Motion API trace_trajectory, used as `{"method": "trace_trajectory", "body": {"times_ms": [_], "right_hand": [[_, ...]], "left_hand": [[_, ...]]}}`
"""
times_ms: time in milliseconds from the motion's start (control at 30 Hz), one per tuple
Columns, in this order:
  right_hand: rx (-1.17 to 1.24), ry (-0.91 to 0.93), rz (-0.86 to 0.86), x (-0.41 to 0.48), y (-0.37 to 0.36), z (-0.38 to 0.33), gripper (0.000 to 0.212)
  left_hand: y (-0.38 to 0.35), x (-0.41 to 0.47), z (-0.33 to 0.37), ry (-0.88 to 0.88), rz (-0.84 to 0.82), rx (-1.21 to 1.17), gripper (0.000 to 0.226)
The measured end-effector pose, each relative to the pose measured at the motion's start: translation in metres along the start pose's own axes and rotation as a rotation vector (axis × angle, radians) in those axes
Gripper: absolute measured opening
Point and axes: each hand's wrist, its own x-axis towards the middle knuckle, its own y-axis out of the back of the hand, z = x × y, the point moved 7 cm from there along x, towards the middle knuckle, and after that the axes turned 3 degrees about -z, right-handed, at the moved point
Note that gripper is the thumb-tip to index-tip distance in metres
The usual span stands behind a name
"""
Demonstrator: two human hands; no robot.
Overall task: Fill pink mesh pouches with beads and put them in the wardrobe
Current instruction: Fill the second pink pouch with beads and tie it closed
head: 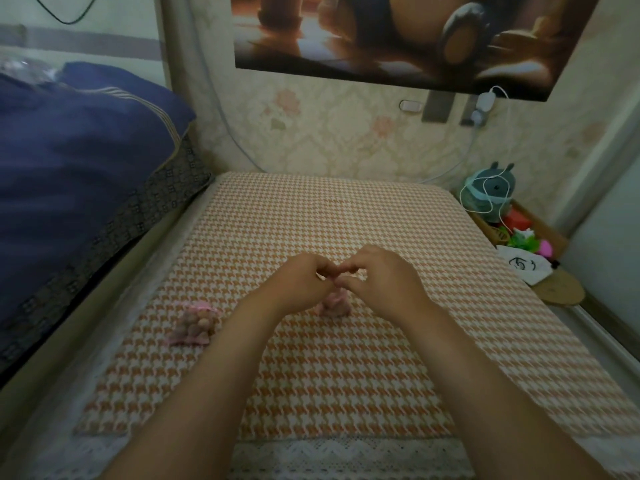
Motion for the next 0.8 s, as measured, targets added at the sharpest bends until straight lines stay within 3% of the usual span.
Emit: {"method": "trace_trajectory", "body": {"times_ms": [233, 433, 567, 800], "right_hand": [[0.114, -0.178, 0.062, 0.004, -0.008, 0.043, 0.021], [-0.053, -0.281, -0.142, 0.008, -0.043, 0.068, 0.035], [-0.069, -0.288, -0.193, 0.015, -0.06, 0.072, 0.039], [0.034, -0.309, -0.158, 0.014, -0.056, 0.073, 0.021]], "left_hand": [[0.004, 0.004, -0.004, 0.025, 0.02, 0.025, 0.03], [0.002, 0.006, -0.004, 0.004, 0.012, 0.015, 0.028], [0.002, 0.009, -0.005, -0.003, 0.006, 0.013, 0.028], [0.002, 0.009, -0.003, -0.002, 0.008, 0.013, 0.03]]}}
